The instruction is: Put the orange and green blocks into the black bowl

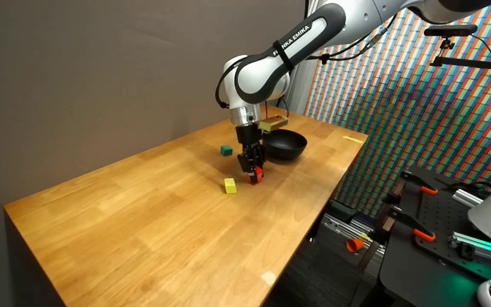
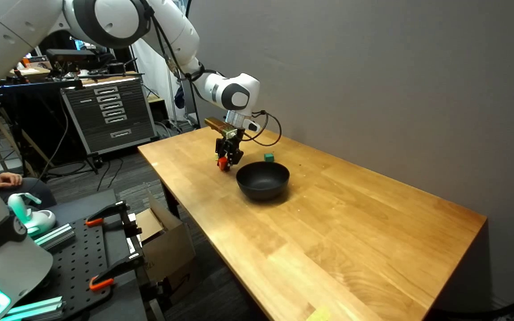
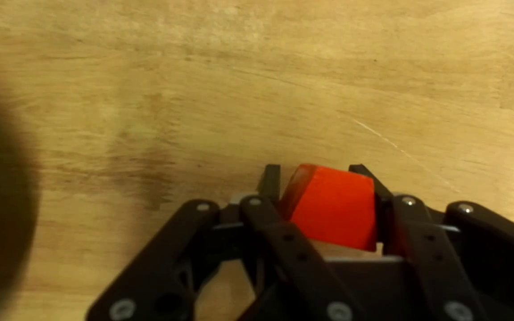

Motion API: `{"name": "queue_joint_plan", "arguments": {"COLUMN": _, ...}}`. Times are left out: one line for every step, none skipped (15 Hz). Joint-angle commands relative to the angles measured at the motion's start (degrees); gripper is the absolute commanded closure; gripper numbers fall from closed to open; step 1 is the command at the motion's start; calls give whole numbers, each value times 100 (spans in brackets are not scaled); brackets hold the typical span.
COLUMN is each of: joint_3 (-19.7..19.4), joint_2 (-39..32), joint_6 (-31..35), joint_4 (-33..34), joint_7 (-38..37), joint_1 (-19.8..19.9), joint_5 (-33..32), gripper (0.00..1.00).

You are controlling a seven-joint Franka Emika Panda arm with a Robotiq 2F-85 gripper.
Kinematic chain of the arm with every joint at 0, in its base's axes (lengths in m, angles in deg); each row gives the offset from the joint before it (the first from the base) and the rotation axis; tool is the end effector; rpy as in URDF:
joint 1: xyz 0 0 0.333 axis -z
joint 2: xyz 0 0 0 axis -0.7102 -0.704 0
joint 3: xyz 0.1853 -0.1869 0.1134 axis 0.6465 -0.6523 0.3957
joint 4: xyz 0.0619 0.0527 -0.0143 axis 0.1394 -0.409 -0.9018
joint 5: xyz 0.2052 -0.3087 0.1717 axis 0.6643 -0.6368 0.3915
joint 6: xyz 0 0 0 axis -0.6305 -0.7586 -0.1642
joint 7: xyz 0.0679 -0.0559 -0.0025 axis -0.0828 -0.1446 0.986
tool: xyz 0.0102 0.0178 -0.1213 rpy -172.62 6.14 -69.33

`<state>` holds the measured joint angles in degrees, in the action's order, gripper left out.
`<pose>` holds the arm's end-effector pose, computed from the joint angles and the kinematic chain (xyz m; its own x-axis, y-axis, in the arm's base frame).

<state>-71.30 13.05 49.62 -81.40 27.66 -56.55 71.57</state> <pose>0.6180 0.2123 0.0617 0.8984 0.2294 -0.3746 0.1928 -0.9722 -0.1329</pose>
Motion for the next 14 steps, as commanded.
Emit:
{"name": "queue_joint_plan", "arguments": {"joint_3": -353, "joint_2": 591, "joint_6": 158, "joint_4": -315, "joint_7": -338, "joint_1": -128, "joint_5": -335, "gripper": 82}}
{"name": "queue_joint_plan", "arguments": {"joint_3": -508, "joint_2": 765, "joint_6": 225, "joint_4": -412, "joint_7": -487, "joint_1": -182, "joint_5": -534, "gripper": 82}}
{"name": "queue_joint_plan", "arguments": {"joint_3": -639, "joint_2": 936, "joint_6": 155, "joint_4": -452, "joint_7": -610, "joint_1": -202, "joint_5": -728, "gripper": 82}}
{"name": "queue_joint_plan", "arguments": {"joint_3": -780, "joint_2": 1079, "joint_6": 96, "joint_4": -491, "joint_7": -758, "joint_1": -248, "joint_5": -946, "gripper": 82}}
{"name": "queue_joint_plan", "arguments": {"joint_3": -881, "joint_2": 1222, "joint_6": 35, "joint_4": -538, "joint_7": -867, "joint_1": -259, "joint_5": -1116, "gripper": 82}}
{"name": "queue_joint_plan", "arguments": {"joint_3": -1011, "joint_2": 1361, "joint_6": 43, "joint_4": -611, "joint_7": -1039, "joint_1": -289, "joint_5": -1312, "gripper": 82}}
{"name": "queue_joint_plan", "arguments": {"joint_3": -1100, "joint_2": 1496, "joint_6": 53, "joint_4": -711, "joint_7": -1186, "joint_1": -262, "joint_5": -1437, "gripper": 82}}
{"name": "queue_joint_plan", "arguments": {"joint_3": -1157, "joint_2": 1607, "joint_6": 19, "joint_4": -786, "joint_7": -1321, "joint_1": -224, "joint_5": -1513, "gripper": 82}}
{"name": "queue_joint_plan", "arguments": {"joint_3": -1191, "joint_2": 1697, "joint_6": -14, "joint_4": -884, "joint_7": -1428, "joint_1": -159, "joint_5": -1522, "gripper": 79}}
{"name": "queue_joint_plan", "arguments": {"joint_3": -1221, "joint_2": 1769, "joint_6": -50, "joint_4": -964, "joint_7": -1511, "joint_1": -116, "joint_5": -1523, "gripper": 32}}
{"name": "queue_joint_plan", "arguments": {"joint_3": -1224, "joint_2": 1792, "joint_6": -96, "joint_4": -996, "joint_7": -1546, "joint_1": -57, "joint_5": -1470, "gripper": 31}}
{"name": "queue_joint_plan", "arguments": {"joint_3": -1204, "joint_2": 1815, "joint_6": -141, "joint_4": -1023, "joint_7": -1533, "joint_1": 1, "joint_5": -1414, "gripper": 24}}
{"name": "queue_joint_plan", "arguments": {"joint_3": -1129, "joint_2": 1759, "joint_6": -168, "joint_4": -973, "joint_7": -1418, "joint_1": 94, "joint_5": -1302, "gripper": 16}}
{"name": "queue_joint_plan", "arguments": {"joint_3": -1037, "joint_2": 1680, "joint_6": -200, "joint_4": -881, "joint_7": -1256, "joint_1": 181, "joint_5": -1186, "gripper": 9}}
